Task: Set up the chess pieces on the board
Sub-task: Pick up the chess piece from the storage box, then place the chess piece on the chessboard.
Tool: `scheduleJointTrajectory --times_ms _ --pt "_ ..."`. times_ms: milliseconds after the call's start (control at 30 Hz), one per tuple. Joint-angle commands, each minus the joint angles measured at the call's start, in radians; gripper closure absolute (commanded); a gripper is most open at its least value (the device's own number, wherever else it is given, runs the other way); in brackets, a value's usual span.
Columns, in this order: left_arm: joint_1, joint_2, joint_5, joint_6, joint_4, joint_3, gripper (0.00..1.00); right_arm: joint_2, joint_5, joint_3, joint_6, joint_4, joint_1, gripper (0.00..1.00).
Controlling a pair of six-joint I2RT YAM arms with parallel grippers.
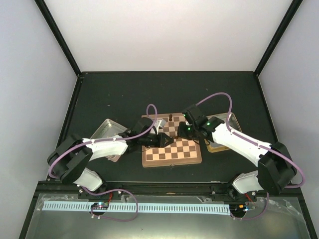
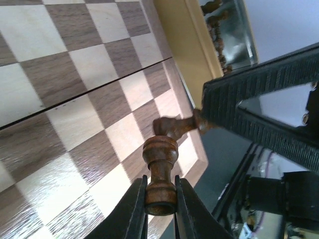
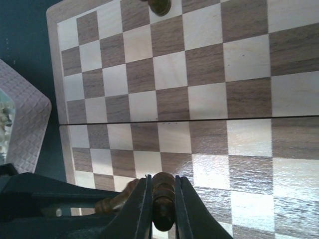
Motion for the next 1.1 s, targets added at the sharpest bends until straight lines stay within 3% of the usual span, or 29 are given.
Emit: scheduleJointTrajectory --times_ms 0,167,367,700,1067 --pt "-0.009 -0.058 -0.061 0.099 -0.228 0.082 0.98 -0.004 0.114 0.000 -0.025 -0.022 0.006 0.99" --pt "-0.009 -0.057 -0.187 0.298 -0.760 0.221 0.98 -0.023 0.232 -0.003 -0.061 -0.062 0.005 0.98" --pt "-0.009 0.032 -0.294 0.458 -1.136 0.341 0.98 -0.046 0.294 -0.038 -0.082 -0.054 0.006 0.98" --pt "-0.011 0.183 -0.364 0.517 -1.337 0.507 0.98 -0.075 0.307 -0.108 -0.107 -0.002 0.006 0.98" --pt "-0.011 0.232 -0.327 0.485 -1.332 0.592 0.71 -0.077 0.268 -0.150 -0.121 0.050 0.006 0.98"
